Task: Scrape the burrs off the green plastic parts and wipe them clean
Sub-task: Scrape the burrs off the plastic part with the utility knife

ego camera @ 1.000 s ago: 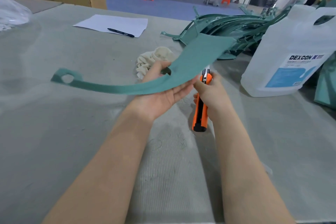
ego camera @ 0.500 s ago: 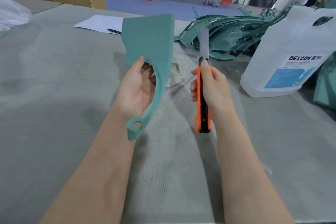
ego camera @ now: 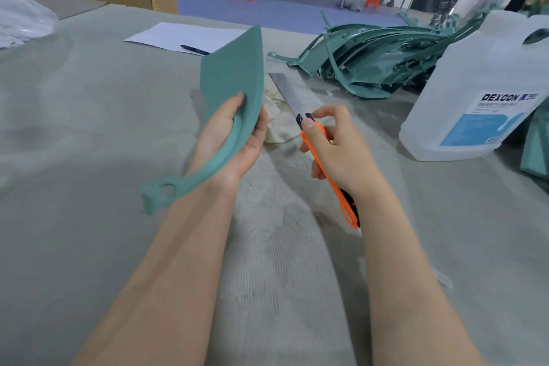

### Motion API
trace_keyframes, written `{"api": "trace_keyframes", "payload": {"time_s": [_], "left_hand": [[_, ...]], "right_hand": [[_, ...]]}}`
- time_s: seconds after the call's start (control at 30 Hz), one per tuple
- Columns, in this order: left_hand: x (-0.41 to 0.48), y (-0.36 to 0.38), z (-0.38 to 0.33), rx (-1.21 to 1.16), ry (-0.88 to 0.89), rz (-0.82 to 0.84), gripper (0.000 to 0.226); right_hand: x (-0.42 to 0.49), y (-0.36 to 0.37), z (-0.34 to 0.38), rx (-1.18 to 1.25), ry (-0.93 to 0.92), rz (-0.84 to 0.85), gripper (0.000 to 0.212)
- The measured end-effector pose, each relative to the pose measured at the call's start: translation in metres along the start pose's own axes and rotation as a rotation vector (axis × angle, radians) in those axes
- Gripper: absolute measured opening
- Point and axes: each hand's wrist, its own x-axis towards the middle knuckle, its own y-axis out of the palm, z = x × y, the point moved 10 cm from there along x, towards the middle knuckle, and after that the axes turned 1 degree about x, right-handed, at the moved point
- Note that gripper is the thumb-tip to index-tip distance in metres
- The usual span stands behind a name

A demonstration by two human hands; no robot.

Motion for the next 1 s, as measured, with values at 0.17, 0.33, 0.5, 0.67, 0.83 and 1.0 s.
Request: {"api": "trace_keyframes", "payload": {"time_s": [0.17, 0.33, 0.5, 0.67, 0.83, 1.0], "left_hand": [[0.002, 0.002, -0.003, 0.035, -0.013, 0.045, 0.02], [0.001, -0.004, -0.001, 0.136, -0.015, 0.009, 0.019], [0.0, -0.007, 0.0, 0.146, -0.017, -0.008, 0.017], [-0.001, -0.006, 0.0, 0.192, -0.012, -0.012, 0.019], [0.0, -0.009, 0.001, 0.204, -0.013, -0.038, 0.019], [0.002, -0.018, -0.008, 0.447, 0.08, -0.109, 0.027]], "right_hand": [[0.0, -0.011, -0.012, 0.003, 0.126, -0.056, 0.028], [0.0, -0.013, -0.02, 0.414, 0.214, -0.04, 0.02], [-0.001, -0.016, -0.029, 0.576, 0.282, -0.078, 0.06], [0.001, -0.019, -0.036, 0.33, 0.324, -0.111, 0.045], [0.002, -0.019, -0.037, 0.216, 0.292, -0.113, 0.019], [0.002, -0.011, -0.014, 0.346, 0.137, -0.039, 0.015]]}}
